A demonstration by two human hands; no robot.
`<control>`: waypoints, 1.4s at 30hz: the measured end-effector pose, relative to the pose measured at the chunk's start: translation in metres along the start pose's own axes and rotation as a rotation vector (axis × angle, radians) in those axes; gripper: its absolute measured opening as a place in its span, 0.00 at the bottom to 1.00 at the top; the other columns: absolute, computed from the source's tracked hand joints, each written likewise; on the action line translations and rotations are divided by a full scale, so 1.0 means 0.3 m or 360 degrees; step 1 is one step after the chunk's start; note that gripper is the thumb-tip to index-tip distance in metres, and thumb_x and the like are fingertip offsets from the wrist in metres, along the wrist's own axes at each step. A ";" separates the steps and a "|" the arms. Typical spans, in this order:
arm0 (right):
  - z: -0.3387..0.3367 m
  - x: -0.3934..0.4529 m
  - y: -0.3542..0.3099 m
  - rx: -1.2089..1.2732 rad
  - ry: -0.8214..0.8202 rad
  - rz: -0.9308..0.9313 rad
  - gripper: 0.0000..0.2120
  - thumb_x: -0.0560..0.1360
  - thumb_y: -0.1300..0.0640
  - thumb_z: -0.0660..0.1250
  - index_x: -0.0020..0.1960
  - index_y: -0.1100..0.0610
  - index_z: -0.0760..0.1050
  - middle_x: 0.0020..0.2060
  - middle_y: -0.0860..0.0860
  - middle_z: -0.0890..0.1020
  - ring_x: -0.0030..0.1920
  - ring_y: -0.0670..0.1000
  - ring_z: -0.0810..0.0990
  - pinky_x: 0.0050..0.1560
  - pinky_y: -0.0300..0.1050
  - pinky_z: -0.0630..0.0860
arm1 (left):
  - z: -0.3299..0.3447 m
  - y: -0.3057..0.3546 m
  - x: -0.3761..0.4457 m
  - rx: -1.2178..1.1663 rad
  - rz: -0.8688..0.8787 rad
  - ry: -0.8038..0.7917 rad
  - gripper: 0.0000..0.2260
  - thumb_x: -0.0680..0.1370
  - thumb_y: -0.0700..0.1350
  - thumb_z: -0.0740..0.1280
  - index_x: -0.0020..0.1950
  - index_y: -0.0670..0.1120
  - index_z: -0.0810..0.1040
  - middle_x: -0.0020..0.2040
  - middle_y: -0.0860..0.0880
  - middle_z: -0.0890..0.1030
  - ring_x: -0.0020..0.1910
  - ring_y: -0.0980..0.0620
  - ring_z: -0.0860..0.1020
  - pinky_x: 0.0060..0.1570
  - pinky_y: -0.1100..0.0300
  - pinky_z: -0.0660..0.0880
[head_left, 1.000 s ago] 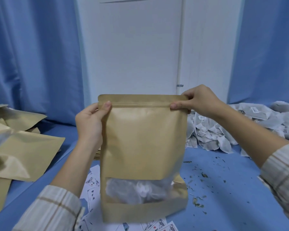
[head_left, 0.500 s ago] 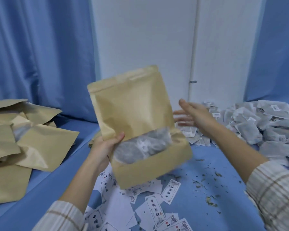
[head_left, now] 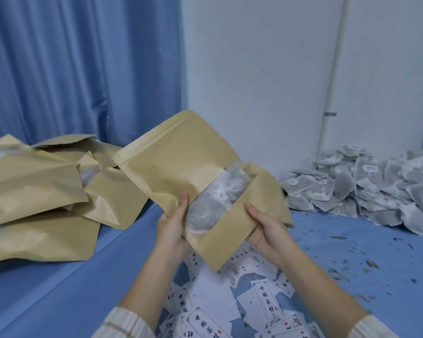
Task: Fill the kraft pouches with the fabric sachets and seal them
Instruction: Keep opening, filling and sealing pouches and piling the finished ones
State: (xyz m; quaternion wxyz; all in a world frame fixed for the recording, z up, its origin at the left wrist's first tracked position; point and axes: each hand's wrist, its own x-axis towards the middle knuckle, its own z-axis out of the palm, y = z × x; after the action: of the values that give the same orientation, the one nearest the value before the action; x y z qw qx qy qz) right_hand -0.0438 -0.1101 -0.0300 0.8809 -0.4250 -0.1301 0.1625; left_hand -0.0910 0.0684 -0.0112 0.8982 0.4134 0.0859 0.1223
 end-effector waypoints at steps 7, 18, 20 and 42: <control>0.422 0.284 0.117 0.0349 0.0074 -0.0076 0.16 0.78 0.62 0.61 0.65 0.62 0.69 0.59 0.60 0.78 0.48 0.54 0.82 0.37 0.49 0.81 | -0.159 0.176 0.027 -0.0290 0.0203 -0.0079 0.32 0.68 0.63 0.64 0.67 0.45 0.73 0.61 0.41 0.79 0.58 0.39 0.79 0.53 0.47 0.76; 0.923 0.630 0.413 -0.0579 -0.0221 0.0611 0.17 0.75 0.38 0.59 0.42 0.52 0.72 0.58 0.64 0.78 0.60 0.66 0.75 0.62 0.61 0.71 | -0.341 0.423 0.278 -0.0114 0.0357 0.0220 0.12 0.80 0.52 0.61 0.49 0.44 0.78 0.34 0.50 0.82 0.37 0.53 0.82 0.39 0.59 0.80; 0.830 0.628 0.430 -0.0867 -0.0179 0.0451 0.15 0.76 0.41 0.60 0.47 0.53 0.73 0.53 0.63 0.80 0.54 0.63 0.80 0.57 0.54 0.76 | -0.350 0.358 0.302 -0.0001 0.0222 0.0289 0.09 0.80 0.49 0.63 0.49 0.44 0.77 0.35 0.50 0.81 0.34 0.54 0.81 0.30 0.61 0.78; -0.030 0.304 0.216 -0.2807 -0.0164 -0.1725 0.31 0.55 0.78 0.74 0.54 0.58 0.82 0.43 0.57 0.84 0.44 0.55 0.84 0.35 0.45 0.81 | -0.171 0.068 0.279 -0.0198 -0.0453 0.0197 0.22 0.74 0.57 0.66 0.54 0.38 0.74 0.52 0.36 0.80 0.50 0.36 0.80 0.43 0.43 0.78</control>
State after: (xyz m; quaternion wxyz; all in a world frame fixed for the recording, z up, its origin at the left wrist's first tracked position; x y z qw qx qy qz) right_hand 0.0316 -0.0423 -0.0784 0.2052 -0.7961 -0.4141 -0.3906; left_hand -0.0274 0.1427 -0.0330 0.9233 0.3322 0.1911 0.0241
